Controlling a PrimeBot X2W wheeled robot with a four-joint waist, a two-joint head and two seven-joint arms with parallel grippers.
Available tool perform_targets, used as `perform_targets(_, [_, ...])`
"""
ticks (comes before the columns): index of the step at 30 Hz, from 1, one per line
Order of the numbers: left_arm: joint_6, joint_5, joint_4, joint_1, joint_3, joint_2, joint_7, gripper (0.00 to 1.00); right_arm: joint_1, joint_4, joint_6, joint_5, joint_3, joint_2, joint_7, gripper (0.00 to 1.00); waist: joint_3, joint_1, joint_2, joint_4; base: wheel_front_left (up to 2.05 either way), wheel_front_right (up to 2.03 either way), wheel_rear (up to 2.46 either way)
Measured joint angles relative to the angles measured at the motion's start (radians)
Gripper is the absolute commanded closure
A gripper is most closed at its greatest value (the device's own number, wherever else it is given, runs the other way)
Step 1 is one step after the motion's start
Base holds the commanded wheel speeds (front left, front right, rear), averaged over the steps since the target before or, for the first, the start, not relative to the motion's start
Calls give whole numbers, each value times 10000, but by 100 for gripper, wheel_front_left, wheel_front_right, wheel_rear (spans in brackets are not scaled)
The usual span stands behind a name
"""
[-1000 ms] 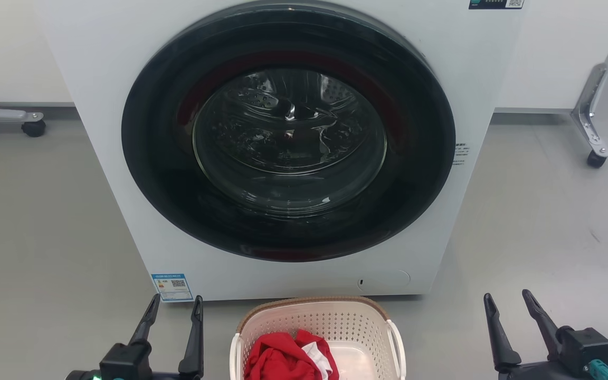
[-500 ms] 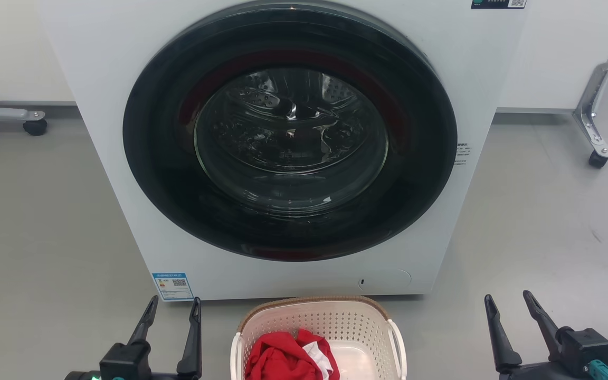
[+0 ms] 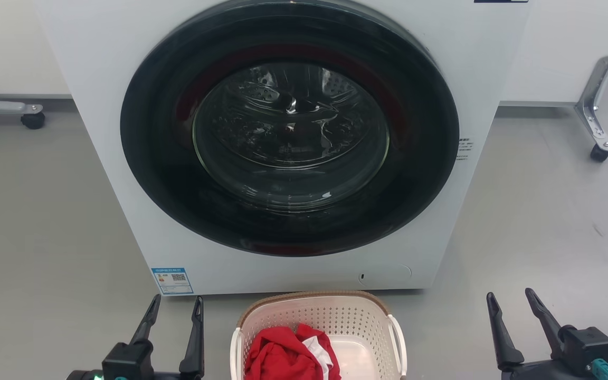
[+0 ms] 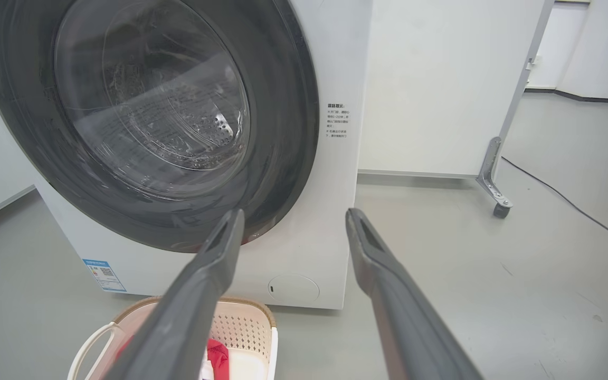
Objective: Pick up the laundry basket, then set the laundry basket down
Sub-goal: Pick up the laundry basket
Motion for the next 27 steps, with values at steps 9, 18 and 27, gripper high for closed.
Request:
perform_targets(9, [4,25,-284,-72,8,-31,0,0,-35,-320,6,-13,-88,0,0,0,629,0,0,-8,0,0,0])
perform_targets(18, [-13,104,-428,-766,-29,-173,0,0,-586,-374,8,-13,-186,4,-2,0,1678,1,0,-17,0,0,0])
perform_targets(27, [-111,82,-376,-1554,-73,-435,0,0,-1185,-351,10,-12,-297,23,-2,0,3071,2,1,-7,0,0,0])
